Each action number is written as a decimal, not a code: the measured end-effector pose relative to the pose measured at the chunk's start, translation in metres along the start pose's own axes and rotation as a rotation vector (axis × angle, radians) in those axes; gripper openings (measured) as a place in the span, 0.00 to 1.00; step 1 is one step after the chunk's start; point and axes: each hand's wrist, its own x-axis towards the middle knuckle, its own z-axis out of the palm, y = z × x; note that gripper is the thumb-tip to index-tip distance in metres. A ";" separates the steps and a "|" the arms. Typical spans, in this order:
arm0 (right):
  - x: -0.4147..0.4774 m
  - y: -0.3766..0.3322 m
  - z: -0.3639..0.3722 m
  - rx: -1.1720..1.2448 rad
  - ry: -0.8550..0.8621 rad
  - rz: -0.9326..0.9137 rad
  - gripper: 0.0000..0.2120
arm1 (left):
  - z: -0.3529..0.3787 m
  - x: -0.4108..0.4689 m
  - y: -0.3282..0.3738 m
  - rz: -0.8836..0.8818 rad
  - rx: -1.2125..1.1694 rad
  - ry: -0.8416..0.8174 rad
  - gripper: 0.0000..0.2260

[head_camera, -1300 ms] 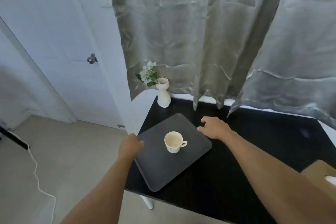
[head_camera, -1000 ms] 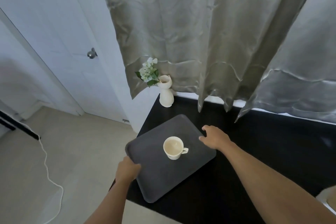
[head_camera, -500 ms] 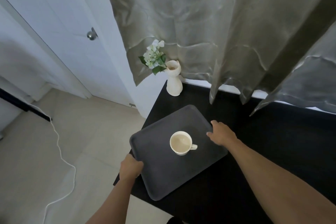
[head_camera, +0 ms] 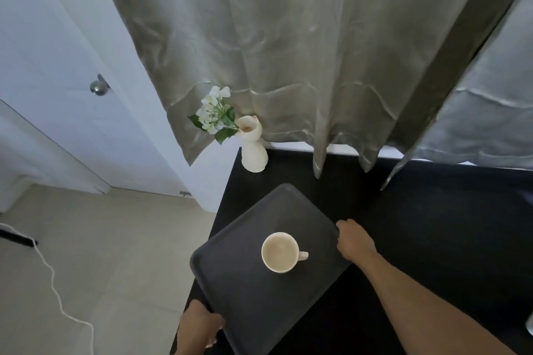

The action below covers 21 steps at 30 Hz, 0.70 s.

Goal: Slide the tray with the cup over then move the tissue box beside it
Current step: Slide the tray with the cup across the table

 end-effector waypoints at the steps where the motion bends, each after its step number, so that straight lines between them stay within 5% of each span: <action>1: -0.001 0.002 0.001 0.007 0.001 0.010 0.07 | 0.001 -0.004 0.000 0.008 0.010 -0.004 0.18; 12: -0.023 0.060 -0.001 0.151 0.004 0.159 0.02 | 0.024 0.049 0.022 0.128 -0.020 0.020 0.09; 21: -0.035 0.110 -0.018 0.195 0.053 0.309 0.02 | 0.042 0.022 0.108 0.362 0.021 0.015 0.07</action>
